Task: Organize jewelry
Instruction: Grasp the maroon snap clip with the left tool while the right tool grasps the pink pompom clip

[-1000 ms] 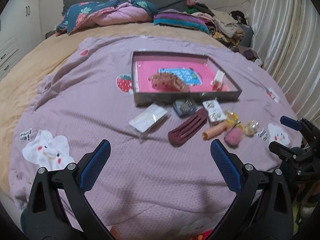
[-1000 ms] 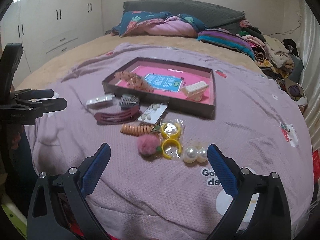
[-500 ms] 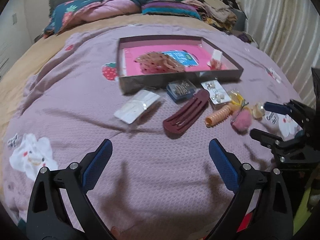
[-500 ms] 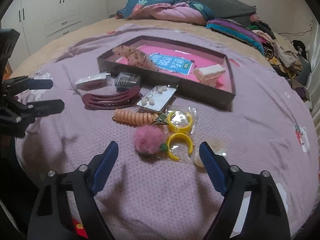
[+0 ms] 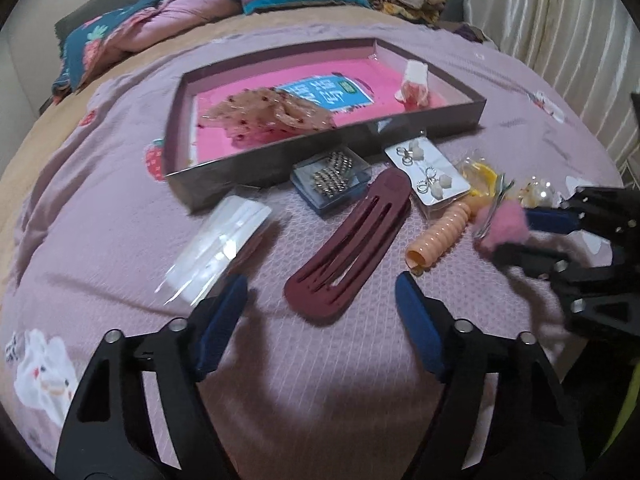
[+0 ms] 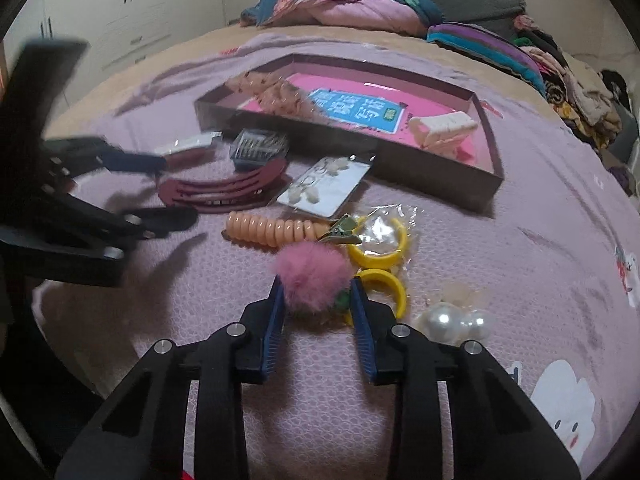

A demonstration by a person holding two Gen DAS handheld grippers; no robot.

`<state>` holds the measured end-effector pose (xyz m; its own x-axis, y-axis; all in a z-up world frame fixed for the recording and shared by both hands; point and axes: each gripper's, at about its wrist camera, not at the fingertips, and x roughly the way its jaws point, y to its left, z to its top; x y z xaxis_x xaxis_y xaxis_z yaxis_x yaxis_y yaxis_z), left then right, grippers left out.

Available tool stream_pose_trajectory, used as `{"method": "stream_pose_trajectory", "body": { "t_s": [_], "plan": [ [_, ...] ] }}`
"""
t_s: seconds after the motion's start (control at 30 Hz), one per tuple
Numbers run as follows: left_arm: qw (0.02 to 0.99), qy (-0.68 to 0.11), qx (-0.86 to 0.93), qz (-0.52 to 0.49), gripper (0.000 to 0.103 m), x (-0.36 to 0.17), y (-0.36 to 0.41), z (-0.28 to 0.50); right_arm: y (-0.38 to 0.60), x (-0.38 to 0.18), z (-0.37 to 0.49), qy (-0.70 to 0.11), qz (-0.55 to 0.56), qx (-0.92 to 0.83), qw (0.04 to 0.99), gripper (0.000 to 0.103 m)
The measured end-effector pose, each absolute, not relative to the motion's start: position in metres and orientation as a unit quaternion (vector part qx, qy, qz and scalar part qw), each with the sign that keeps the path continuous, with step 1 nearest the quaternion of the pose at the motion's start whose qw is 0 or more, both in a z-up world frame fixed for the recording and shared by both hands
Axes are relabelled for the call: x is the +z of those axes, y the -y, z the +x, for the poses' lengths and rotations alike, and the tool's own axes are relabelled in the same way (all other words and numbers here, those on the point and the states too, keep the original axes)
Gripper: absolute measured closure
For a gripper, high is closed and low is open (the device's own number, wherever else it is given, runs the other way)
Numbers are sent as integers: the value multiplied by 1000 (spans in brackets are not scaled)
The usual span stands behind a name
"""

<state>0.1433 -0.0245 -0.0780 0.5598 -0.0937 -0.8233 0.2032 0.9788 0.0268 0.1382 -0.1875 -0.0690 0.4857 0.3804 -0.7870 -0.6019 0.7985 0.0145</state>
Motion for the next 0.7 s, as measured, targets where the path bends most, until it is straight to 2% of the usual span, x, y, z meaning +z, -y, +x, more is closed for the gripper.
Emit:
{"method": "stream_pose_trajectory", "body": {
  "t_s": [0.23,0.47,0.7],
  "plan": [
    [877,-464,-100,74,43,-86,31,160,213,-56,141,-401,-89,276,869,73],
    [874,-462,-123,88,67,-90,45,166,230,-47,146,-389,-58,265,880,73],
    [876,-458,-133,69,76,-87,46,154,239,-42,145,-377,-41,262,888,73]
  ]
}}
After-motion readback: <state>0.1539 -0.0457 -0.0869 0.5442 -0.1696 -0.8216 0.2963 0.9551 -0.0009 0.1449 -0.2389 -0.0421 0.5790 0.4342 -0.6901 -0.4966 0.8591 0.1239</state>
